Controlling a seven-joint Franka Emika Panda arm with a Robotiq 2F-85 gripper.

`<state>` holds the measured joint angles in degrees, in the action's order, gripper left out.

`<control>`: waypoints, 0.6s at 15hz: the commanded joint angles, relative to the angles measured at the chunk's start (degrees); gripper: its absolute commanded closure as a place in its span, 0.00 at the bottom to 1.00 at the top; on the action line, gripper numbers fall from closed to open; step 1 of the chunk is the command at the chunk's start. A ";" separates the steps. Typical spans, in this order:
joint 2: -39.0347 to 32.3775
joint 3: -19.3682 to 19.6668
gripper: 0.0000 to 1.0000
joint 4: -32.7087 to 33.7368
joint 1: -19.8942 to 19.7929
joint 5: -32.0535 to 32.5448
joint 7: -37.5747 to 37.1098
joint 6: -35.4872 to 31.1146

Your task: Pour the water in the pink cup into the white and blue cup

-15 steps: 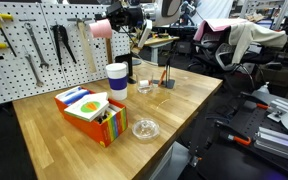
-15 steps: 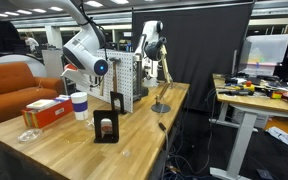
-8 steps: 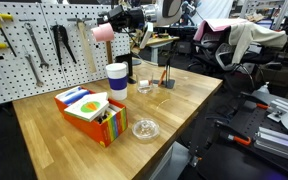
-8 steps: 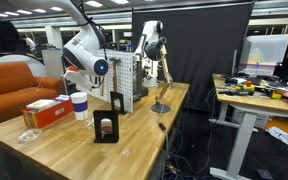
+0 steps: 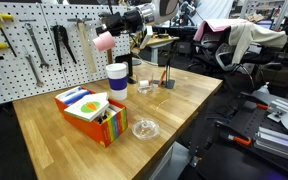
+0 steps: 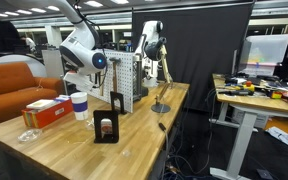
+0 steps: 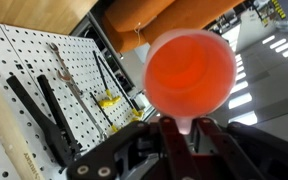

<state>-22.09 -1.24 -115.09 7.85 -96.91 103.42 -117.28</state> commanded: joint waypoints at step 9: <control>8.85 -2.91 0.96 -11.78 3.91 31.39 -13.26 -18.62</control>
<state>-14.71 -2.78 -122.55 11.21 -69.80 94.26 -128.88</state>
